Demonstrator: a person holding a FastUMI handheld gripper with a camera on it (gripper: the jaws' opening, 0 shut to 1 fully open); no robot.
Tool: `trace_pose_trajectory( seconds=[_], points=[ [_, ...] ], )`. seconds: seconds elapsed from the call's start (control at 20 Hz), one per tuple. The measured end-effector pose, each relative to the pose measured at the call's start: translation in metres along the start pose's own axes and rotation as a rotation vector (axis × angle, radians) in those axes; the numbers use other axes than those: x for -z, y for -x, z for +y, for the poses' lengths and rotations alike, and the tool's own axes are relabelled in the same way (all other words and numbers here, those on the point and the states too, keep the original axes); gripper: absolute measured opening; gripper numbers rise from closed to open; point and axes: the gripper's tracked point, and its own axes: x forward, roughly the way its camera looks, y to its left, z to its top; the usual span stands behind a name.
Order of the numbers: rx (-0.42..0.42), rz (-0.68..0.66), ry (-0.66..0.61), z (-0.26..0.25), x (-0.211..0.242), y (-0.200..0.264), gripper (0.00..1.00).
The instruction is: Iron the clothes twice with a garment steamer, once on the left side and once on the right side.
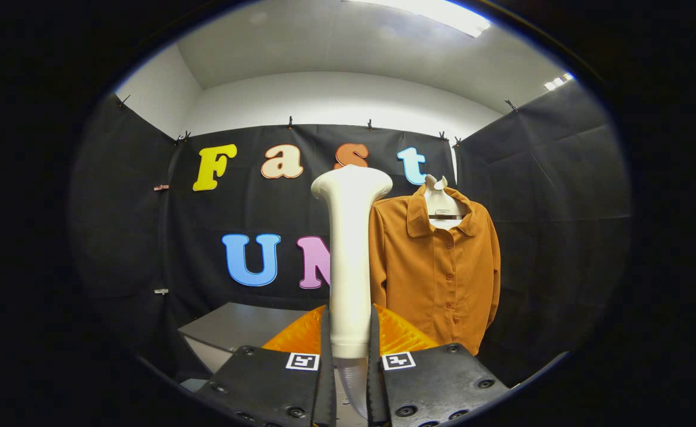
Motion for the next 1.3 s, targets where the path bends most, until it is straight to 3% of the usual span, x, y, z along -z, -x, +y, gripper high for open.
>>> trace_pose_trajectory(
  seconds=[1.3],
  points=[
    [-0.002,0.014,0.008,-0.0004,0.0081,-0.0076,0.24]
  ],
)
